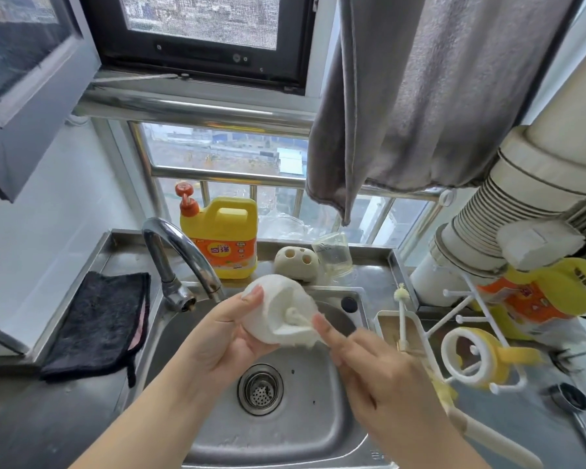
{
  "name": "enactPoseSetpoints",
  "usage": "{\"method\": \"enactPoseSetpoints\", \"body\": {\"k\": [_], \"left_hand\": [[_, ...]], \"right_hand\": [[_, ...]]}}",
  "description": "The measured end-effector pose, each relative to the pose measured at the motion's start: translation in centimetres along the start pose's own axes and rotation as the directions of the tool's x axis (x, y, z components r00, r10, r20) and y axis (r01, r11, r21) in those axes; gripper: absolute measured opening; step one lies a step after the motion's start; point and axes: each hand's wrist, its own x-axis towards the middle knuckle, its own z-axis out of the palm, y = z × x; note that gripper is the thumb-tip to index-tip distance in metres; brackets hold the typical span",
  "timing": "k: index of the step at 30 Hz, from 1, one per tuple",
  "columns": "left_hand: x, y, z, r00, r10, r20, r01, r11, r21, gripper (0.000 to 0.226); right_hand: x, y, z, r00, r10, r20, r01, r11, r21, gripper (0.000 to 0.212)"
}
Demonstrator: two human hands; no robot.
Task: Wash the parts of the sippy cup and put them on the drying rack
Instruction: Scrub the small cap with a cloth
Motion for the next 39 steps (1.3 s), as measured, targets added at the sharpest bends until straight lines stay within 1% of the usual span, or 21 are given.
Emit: {"method": "enactPoseSetpoints", "body": {"k": [1,4,6,8,9,11,15,17,20,22,24,26,27,29,31,32,36,37,39], "left_hand": [[0.0,0.0,-0.1,1.0,-0.001,-0.008,0.001,1.0,0.004,0.061],[0.0,-0.5,-0.2,1.0,-0.011,-0.023,0.011,1.0,-0.001,0.047],[0.0,-0.8,0.1,1.0,-0.008,0.004,0.008,1.0,0.001,0.056],[-0.1,-0.8,0.5,0.999,0.004,0.039,-0.004,1.0,-0.011,0.069],[-0.1,-0.7,0.6,0.999,0.004,0.037,-0.004,1.0,-0.014,0.066],[-0.1,-0.4,0.3,1.0,-0.008,0.013,0.008,1.0,-0.009,0.05],[0.0,-0.6,0.0,1.0,0.004,0.006,-0.004,1.0,0.008,0.038],[-0.1,-0.7,0.4,1.0,0.016,0.009,-0.016,0.999,0.029,0.039],[-0.1,-0.4,0.4,1.0,0.018,0.018,-0.018,1.0,0.014,0.058],[-0.1,-0.2,0.1,1.0,0.004,-0.017,-0.004,1.0,0.018,0.052],[-0.1,-0.1,-0.2,0.999,0.001,-0.038,-0.001,1.0,0.007,0.045],[-0.2,-0.2,-0.1,0.999,0.001,-0.035,-0.001,1.0,-0.005,0.044],[-0.2,-0.3,0.1,1.0,-0.003,-0.024,0.003,1.0,-0.012,0.047],[-0.2,-0.3,0.3,1.0,-0.02,-0.01,0.019,1.0,-0.019,0.059],[-0.2,-0.1,0.4,0.998,-0.055,0.002,0.055,0.998,-0.007,0.055],[-0.2,-0.1,0.2,0.998,-0.07,-0.003,0.07,0.998,-0.011,0.052],[-0.2,-0.5,0.1,0.995,-0.094,-0.018,0.091,0.989,-0.112,0.046],[-0.3,-0.6,0.4,0.996,-0.09,-0.015,0.087,0.986,-0.14,0.044],[-0.2,-0.6,0.9,0.998,-0.06,-0.027,0.053,0.978,-0.203,0.039]], "right_hand": [[-0.6,0.4,-0.2,1.0,0.016,0.01,-0.016,1.0,-0.014,0.055],[0.0,1.4,-0.8,0.998,0.067,-0.017,-0.068,0.995,-0.07,0.059],[1.4,1.1,-0.8,0.998,0.048,-0.041,-0.05,0.998,-0.038,0.058],[1.6,0.2,-0.4,0.999,-0.02,-0.034,0.019,1.0,-0.01,0.057],[1.0,0.0,-0.3,0.999,-0.04,-0.013,0.04,0.999,0.0,0.058],[-0.6,0.4,-0.6,1.0,-0.025,0.018,0.025,1.0,0.003,0.06],[0.4,1.8,-1.4,0.998,0.06,-0.027,-0.062,0.995,-0.072,0.059],[1.8,1.3,-1.3,0.998,0.05,-0.047,-0.052,0.997,-0.058,0.057],[1.0,0.3,-0.5,0.999,-0.047,-0.013,0.047,0.999,-0.015,0.055],[-0.4,0.8,-0.6,1.0,-0.028,0.013,0.029,0.999,-0.035,0.057],[-0.4,1.8,-1.1,1.0,0.02,0.0,-0.02,0.995,-0.095,0.06],[0.9,1.9,-1.2,0.999,0.046,-0.029,-0.049,0.993,-0.112,0.06],[1.5,1.4,-1.0,0.999,0.034,-0.039,-0.037,0.995,-0.091,0.059],[1.8,0.1,-0.5,0.998,-0.04,-0.044,0.037,0.998,-0.056,0.055],[0.7,-0.3,-0.1,0.995,-0.095,-0.026,0.093,0.994,-0.059,0.053],[0.0,0.0,-0.2,0.996,-0.088,-0.022,0.086,0.994,-0.072,0.054],[-0.3,1.4,-0.8,0.999,0.013,-0.051,-0.021,0.988,-0.154,0.058],[0.1,1.2,-0.7,0.998,0.024,-0.06,-0.033,0.988,-0.148,0.058],[0.5,0.5,-0.1,0.997,-0.005,-0.076,-0.006,0.99,-0.138,0.056]]}}
